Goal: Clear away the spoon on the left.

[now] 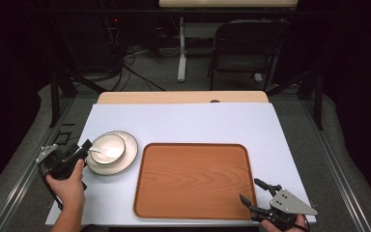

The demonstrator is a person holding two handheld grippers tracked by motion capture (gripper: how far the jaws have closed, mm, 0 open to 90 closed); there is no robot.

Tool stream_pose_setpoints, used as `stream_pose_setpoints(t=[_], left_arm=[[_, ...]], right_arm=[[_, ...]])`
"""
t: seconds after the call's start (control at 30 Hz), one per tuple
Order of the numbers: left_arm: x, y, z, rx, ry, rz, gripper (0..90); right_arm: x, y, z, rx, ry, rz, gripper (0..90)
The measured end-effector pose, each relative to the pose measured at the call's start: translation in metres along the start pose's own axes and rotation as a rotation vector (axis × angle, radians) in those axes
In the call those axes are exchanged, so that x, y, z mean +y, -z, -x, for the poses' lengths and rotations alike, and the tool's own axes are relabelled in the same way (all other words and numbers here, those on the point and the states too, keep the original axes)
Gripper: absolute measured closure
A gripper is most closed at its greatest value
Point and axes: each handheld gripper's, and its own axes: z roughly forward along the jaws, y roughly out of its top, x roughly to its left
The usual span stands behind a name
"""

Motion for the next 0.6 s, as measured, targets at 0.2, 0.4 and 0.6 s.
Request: stream_pose_setpoints(t=[0.2,0.4,0.6], left_arm=[[-0.006,-0.006,-0.008,0.015,0.064,-0.004,39.6],[-0.016,-0.016,-0.011,-0.004,0.089,-0.020,41.5],[-0.023,-0.025,-0.005,-0.025,0.079,-0.042,44.8]], right_arm=[[0.000,0.000,0.000,0.000,0.001,0.000,30.4],[0.000,0.000,0.000,0.002,0.001,0.000,30.4],[0.000,0.000,0.000,0.003,-0.001,-0.001,30.4]])
